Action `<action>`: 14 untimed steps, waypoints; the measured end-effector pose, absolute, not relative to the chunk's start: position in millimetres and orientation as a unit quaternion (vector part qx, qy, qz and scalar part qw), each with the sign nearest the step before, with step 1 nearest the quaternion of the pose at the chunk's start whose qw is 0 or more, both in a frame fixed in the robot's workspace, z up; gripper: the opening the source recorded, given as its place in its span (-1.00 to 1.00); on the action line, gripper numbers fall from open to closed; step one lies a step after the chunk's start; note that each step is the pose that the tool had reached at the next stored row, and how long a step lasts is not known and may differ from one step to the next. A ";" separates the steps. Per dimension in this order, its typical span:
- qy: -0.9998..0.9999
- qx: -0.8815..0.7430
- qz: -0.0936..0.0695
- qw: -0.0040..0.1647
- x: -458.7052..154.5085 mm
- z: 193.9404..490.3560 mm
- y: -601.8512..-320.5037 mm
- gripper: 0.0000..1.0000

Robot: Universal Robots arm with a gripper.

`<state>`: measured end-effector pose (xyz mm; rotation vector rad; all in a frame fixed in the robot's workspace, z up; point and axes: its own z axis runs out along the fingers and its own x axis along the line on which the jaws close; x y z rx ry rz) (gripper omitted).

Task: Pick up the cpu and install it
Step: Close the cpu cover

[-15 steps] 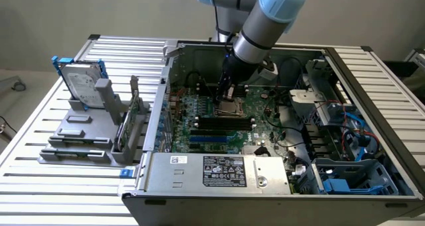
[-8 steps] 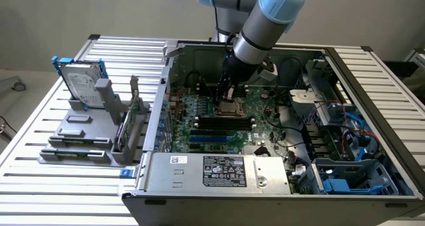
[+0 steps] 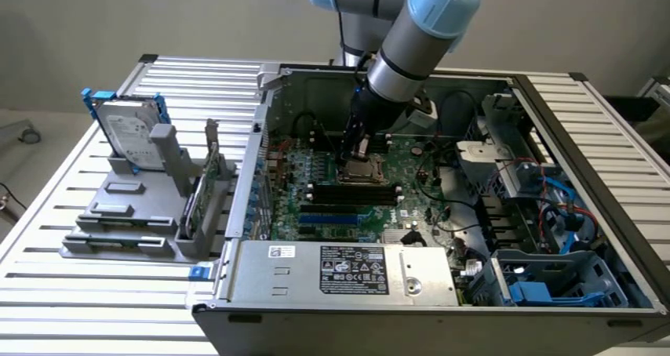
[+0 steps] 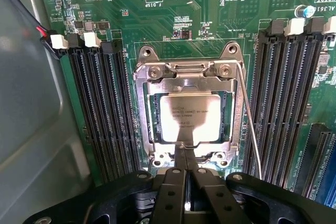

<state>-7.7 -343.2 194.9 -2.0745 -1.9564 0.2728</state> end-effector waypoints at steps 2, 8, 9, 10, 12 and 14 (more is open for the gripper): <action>-0.676 -0.717 0.094 0.138 -7.7 195.2 -343.1 -0.79; -0.676 -0.717 0.095 0.139 -7.7 197.9 -343.2 -0.79; -0.676 -0.717 0.096 0.139 -7.7 198.7 -343.2 -0.79; -0.676 -0.717 0.096 0.139 -7.7 199.5 -343.2 -0.79; -0.676 -0.717 0.096 0.140 -8.3 200.6 -343.1 -0.79; -0.675 -0.718 0.096 0.140 -9.7 201.5 -343.2 -0.79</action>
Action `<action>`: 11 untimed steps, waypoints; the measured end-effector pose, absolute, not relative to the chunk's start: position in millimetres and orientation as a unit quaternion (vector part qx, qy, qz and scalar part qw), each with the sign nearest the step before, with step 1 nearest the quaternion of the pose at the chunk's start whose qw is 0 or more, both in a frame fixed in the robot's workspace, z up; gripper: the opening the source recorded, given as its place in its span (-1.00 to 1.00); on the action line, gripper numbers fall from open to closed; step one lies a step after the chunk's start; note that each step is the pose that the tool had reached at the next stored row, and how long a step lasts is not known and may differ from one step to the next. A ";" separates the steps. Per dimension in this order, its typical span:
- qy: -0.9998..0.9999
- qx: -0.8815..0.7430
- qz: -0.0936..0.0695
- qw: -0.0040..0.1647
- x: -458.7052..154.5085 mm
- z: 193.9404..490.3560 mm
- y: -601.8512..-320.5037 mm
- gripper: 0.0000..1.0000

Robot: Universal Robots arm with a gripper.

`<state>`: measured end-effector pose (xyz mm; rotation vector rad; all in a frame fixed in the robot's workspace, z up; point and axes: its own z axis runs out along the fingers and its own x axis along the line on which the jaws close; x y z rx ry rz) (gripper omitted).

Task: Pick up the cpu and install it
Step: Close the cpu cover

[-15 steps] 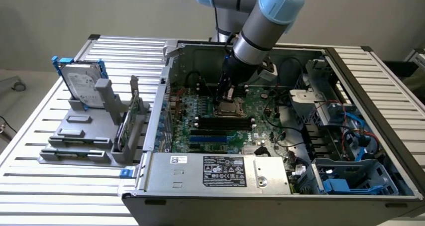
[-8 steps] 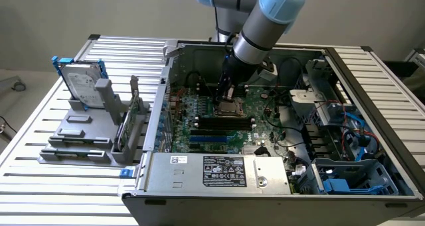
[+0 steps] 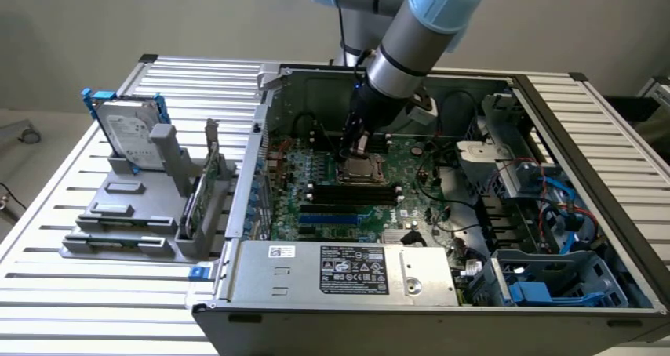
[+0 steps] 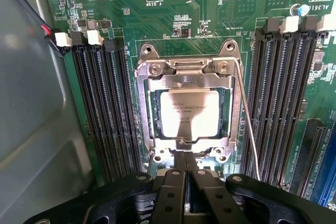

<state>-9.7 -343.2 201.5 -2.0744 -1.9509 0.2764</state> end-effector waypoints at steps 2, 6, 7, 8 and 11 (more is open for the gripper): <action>-0.674 -0.719 0.095 0.140 -11.6 202.9 -343.2 -0.79; -0.673 -0.720 0.095 0.140 -14.5 206.3 -343.3 -0.79; -0.673 -0.720 0.095 0.140 -14.5 206.3 -343.2 -0.79; -0.673 -0.720 0.095 0.140 -14.5 206.3 -343.3 -0.79; -0.673 -0.720 0.095 0.140 -14.5 206.3 -343.3 -0.79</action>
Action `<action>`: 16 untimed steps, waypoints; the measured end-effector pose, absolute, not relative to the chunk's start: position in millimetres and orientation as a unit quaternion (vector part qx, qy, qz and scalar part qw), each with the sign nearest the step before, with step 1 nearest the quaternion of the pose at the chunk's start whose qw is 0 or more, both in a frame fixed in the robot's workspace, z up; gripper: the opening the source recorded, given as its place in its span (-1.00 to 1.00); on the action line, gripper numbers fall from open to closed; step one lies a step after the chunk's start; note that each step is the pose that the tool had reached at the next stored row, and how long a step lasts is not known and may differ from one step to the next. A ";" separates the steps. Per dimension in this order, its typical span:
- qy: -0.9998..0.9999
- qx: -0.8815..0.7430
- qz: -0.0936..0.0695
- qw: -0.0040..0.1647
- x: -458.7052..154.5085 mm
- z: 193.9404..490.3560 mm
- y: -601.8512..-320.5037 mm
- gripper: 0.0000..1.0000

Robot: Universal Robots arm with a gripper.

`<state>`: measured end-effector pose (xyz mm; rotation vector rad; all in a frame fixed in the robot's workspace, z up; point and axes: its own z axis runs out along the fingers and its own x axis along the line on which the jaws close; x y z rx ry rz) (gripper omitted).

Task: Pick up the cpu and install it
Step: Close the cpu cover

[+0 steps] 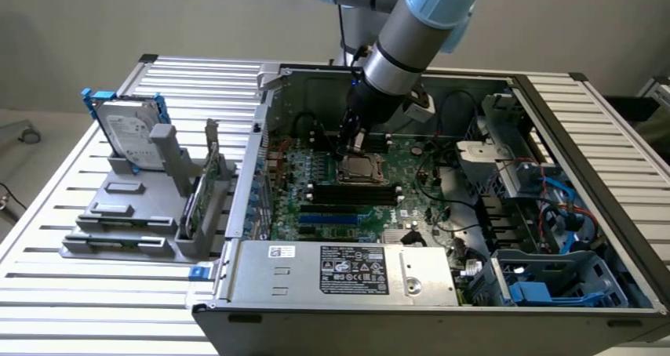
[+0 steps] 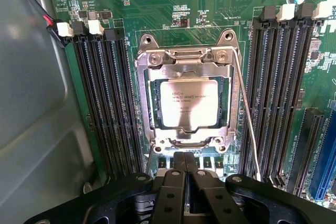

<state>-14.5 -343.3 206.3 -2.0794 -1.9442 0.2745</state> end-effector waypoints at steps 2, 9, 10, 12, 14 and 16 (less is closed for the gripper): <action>-0.673 -0.720 0.095 0.140 -14.5 206.3 -343.3 -0.79; -0.673 -0.720 0.095 0.140 -14.6 206.5 -343.4 -0.79; -0.673 -0.720 0.095 0.140 -14.7 207.2 -343.6 -0.79; -0.673 -0.720 0.095 0.141 -15.7 209.2 -344.4 -0.79; -0.673 -0.720 0.095 0.141 -16.8 210.8 -346.6 -0.79; -0.673 -0.720 0.095 0.141 -18.0 211.3 -348.7 -0.79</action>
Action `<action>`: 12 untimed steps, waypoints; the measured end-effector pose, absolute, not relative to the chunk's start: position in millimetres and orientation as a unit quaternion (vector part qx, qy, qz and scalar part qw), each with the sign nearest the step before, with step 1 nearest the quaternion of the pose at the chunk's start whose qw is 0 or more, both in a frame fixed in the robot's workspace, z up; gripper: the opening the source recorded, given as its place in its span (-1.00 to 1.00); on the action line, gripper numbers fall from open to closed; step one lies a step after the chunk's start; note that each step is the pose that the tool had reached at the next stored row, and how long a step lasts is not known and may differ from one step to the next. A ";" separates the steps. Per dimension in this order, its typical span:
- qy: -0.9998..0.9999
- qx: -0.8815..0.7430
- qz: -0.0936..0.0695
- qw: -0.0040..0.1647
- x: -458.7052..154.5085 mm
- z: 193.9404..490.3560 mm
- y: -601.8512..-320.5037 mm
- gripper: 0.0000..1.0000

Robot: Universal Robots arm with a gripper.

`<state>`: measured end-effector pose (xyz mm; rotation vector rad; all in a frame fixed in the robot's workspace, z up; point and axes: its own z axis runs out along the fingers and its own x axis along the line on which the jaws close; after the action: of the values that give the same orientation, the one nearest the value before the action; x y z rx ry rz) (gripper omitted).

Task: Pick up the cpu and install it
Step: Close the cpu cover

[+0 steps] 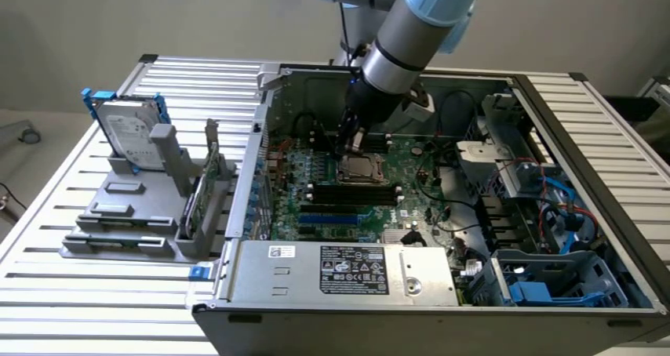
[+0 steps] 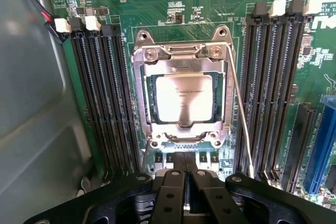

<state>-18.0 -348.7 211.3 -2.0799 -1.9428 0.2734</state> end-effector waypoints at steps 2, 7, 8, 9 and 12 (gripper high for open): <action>-0.672 -0.720 0.095 0.141 -18.8 211.8 -350.7 -0.79; -0.668 -0.725 0.094 0.141 -20.9 214.8 -351.5 -0.79; -0.667 -0.726 0.093 0.142 -21.7 215.5 -351.5 -0.79; -0.666 -0.727 0.093 0.142 -22.5 216.2 -351.6 -0.79; -0.663 -0.729 0.093 0.142 -24.8 216.9 -351.9 -0.79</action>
<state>-24.8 -351.9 216.9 -2.1040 -1.9131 0.2670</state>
